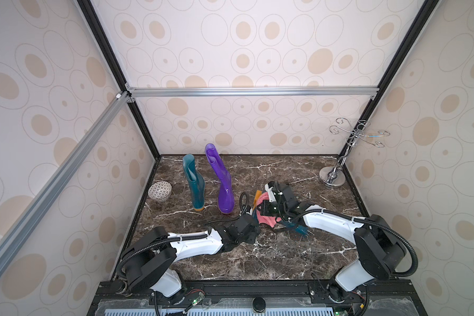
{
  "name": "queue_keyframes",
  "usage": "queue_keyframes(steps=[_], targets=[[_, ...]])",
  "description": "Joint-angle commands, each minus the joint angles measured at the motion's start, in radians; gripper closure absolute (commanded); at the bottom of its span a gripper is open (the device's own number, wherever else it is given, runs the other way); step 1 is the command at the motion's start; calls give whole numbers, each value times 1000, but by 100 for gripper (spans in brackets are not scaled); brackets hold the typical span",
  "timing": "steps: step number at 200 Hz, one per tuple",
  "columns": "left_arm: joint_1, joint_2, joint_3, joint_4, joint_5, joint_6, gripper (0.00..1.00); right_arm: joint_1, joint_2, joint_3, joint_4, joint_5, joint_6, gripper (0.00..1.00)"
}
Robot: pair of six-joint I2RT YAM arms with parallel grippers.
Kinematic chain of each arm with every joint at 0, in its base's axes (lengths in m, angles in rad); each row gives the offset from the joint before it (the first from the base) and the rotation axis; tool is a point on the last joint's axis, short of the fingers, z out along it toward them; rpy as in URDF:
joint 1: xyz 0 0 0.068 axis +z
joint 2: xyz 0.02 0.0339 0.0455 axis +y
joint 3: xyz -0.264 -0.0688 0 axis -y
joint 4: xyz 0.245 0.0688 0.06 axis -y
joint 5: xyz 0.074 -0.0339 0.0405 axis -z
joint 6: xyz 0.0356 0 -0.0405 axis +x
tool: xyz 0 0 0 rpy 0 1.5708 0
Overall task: Wipe the rubber boots with a cloth
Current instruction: Wipe the dirt off the rubber boot.
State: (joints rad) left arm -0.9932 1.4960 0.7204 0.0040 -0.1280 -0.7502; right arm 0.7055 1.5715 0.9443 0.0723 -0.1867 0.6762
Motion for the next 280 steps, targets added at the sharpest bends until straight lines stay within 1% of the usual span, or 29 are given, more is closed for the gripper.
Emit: queue_keyframes(steps=[1, 15, 33, 46, 70, 98, 108, 121, 139, 152, 172, 185, 193, 212, 219, 229, 250, 265, 280], targets=[[-12, -9, 27, 3, 24, 22, 100, 40, -15, -58, 95, 15, 128, 100], [-12, -12, 27, 2, 23, 25, 100, 40, -46, -128, 121, 66, 166, 100], [-12, -8, 27, 2, 24, 26, 100, 38, -89, -205, 104, 147, 165, 100], [-12, -6, 26, 4, 27, 25, 100, 32, -115, -237, 24, 219, 178, 100], [-12, -12, 18, 9, 30, 16, 100, 21, -187, -259, -150, 293, 169, 100], [-12, -11, 17, 10, 33, 15, 100, 23, -353, -307, -230, 308, 147, 100], [-12, -9, 22, 9, 35, 18, 100, 22, -404, -327, -225, 279, 126, 100], [-12, -10, 27, 7, 36, 22, 100, 25, -419, -326, -231, 204, 114, 100], [-12, -8, 35, 3, 35, 29, 100, 45, -379, -324, -186, 111, 128, 100], [-12, -3, 39, 3, 35, 31, 100, 62, -315, -323, -101, 53, 140, 100], [-12, 10, 50, 4, 41, 31, 100, 72, -204, -271, -44, -5, 175, 100], [-12, 15, 54, 2, 47, 31, 100, 78, -174, -283, 25, 20, 211, 100], [-12, 13, 54, 2, 47, 31, 100, 77, -168, -294, 59, 56, 217, 100], [-12, 2, 49, -3, 41, 34, 100, 70, -169, -253, -33, 202, 169, 100], [-12, -2, 45, -4, 41, 34, 100, 47, -169, -237, -66, 226, 161, 100], [-12, -5, 41, -7, 41, 34, 100, 5, -168, -227, -60, 216, 152, 100], [-12, -6, 36, -11, 38, 32, 100, -91, -121, -189, -33, 164, 130, 100], [-12, -13, 34, -13, 30, 28, 100, -150, -56, -134, -47, 80, 116, 100], [-13, -22, 33, -15, 22, 25, 100, -173, -10, -97, -72, 78, 99, 100]])
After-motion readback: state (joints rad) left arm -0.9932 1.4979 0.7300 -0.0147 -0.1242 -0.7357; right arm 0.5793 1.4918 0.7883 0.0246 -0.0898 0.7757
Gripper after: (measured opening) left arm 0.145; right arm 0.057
